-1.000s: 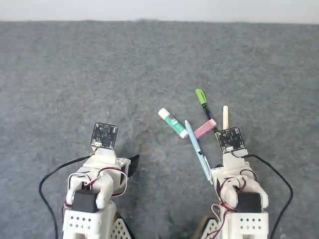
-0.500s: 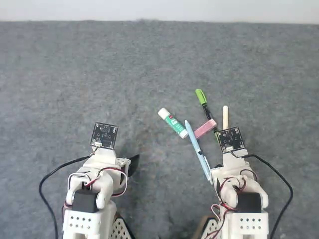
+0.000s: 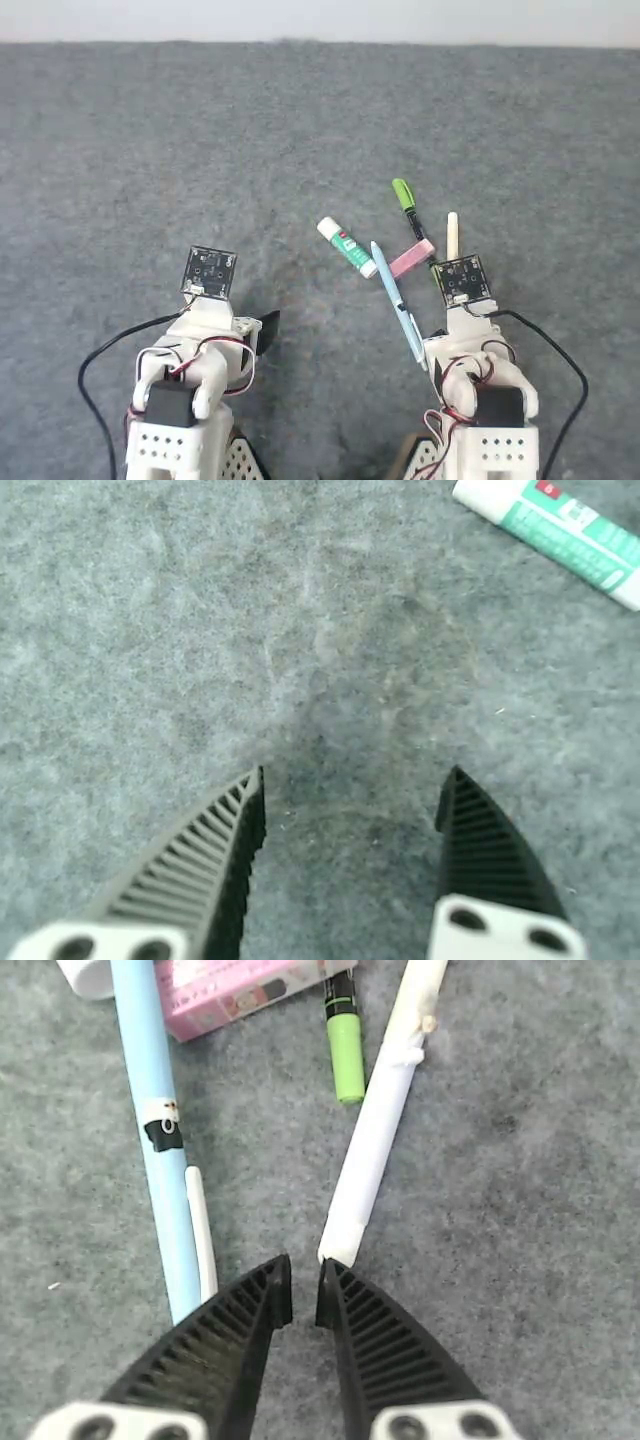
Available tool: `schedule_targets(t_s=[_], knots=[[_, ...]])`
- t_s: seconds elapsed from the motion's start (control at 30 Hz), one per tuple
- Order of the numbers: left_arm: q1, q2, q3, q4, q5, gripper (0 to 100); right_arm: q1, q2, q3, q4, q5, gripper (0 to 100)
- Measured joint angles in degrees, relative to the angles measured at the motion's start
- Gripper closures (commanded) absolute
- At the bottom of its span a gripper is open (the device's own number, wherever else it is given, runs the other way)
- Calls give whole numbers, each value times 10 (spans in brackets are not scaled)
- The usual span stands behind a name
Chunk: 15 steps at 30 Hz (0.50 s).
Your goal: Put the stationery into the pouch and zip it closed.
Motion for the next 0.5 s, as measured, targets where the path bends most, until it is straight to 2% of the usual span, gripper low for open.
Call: schedule_targets(t_s=[0.5], knots=[[0,0,0,0,0,731,0,0,0,0,0,935]])
